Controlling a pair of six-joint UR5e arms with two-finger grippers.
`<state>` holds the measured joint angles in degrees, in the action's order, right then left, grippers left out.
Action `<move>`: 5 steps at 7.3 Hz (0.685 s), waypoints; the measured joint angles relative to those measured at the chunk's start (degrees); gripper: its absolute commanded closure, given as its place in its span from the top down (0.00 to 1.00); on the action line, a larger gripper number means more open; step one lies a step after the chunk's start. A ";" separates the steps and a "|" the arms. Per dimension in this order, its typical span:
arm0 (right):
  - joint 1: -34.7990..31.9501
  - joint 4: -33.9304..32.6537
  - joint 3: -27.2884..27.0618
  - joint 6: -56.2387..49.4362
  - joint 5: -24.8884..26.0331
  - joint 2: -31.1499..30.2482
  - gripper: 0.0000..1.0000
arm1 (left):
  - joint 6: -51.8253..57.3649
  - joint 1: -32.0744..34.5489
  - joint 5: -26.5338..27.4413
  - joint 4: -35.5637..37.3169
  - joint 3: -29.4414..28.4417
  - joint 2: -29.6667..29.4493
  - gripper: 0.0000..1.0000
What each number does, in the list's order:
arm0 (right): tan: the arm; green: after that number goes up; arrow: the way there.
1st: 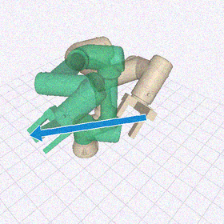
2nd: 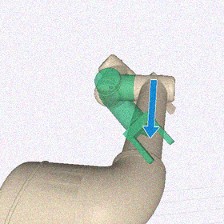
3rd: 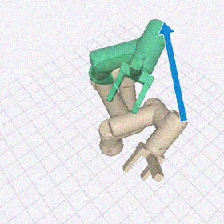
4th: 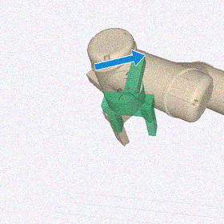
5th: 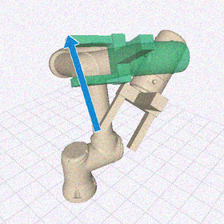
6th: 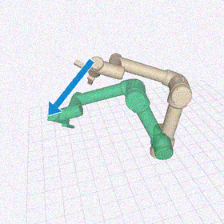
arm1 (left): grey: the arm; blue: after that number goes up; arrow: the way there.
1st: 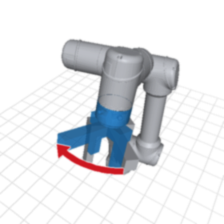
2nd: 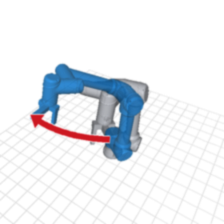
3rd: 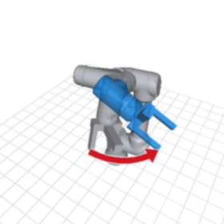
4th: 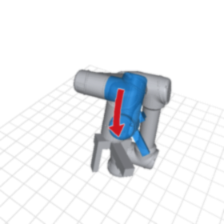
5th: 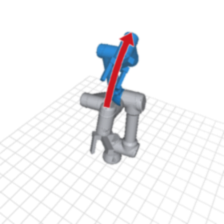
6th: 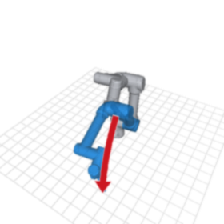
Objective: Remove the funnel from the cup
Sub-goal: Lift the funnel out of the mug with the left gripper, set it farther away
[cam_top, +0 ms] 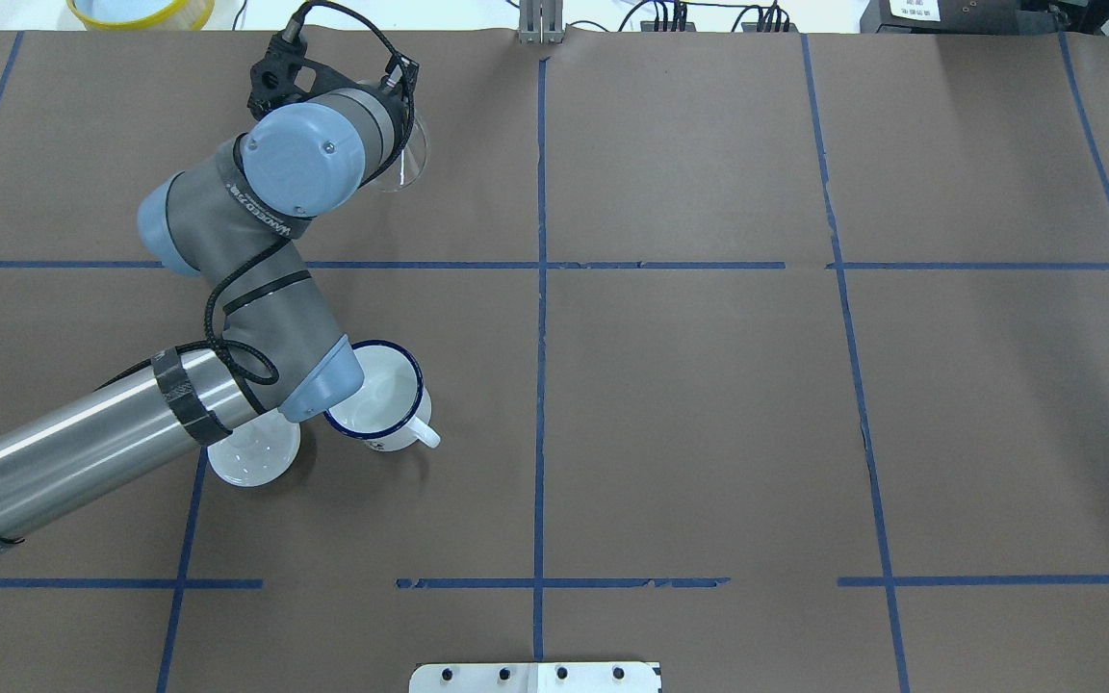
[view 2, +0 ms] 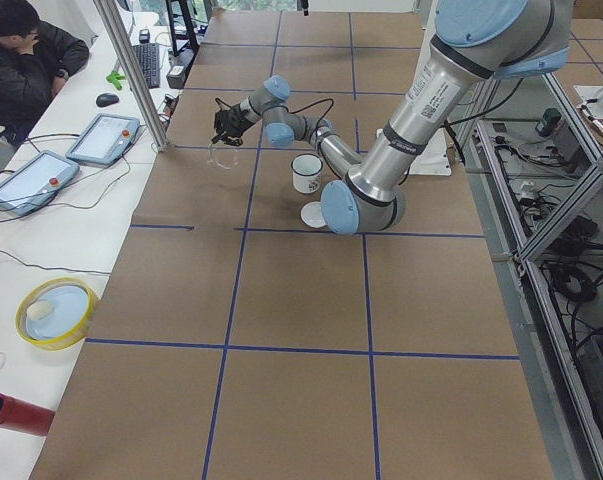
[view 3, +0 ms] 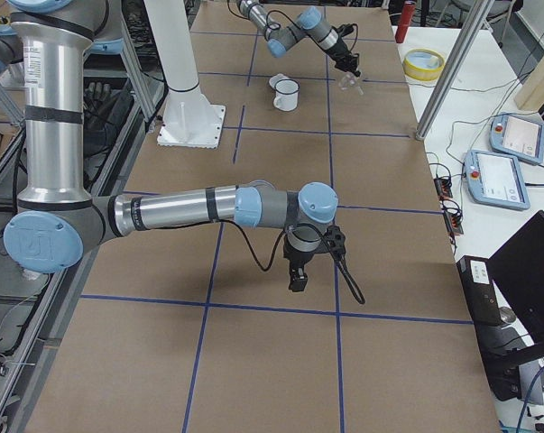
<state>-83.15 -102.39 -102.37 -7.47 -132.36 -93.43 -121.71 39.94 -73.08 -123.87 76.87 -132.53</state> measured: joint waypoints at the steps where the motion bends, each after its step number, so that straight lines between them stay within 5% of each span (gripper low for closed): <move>1: 0.00 0.00 -0.02 0.00 0.00 0.02 1.00 | -0.59 -0.05 1.21 -3.41 -4.41 -0.82 0.02; 2: 0.00 0.00 -0.02 0.00 0.00 0.03 1.00 | -0.57 -0.09 1.67 -5.53 -7.20 -1.15 0.11; 3: 0.00 0.00 -0.02 0.00 0.00 0.02 1.00 | 0.12 -0.11 1.82 -6.53 -8.66 -1.28 0.30; 4: 0.00 0.00 -0.02 0.00 0.00 0.01 1.00 | 1.28 -0.12 1.87 -6.91 -9.23 -1.30 0.61; 5: 0.00 0.00 -0.02 0.00 0.00 0.01 1.00 | 2.25 -0.12 1.88 -7.03 -9.39 -1.32 0.77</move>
<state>-83.14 -102.39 -102.39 -7.47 -132.37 -93.42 -119.46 39.82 -71.20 -130.90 67.48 -133.85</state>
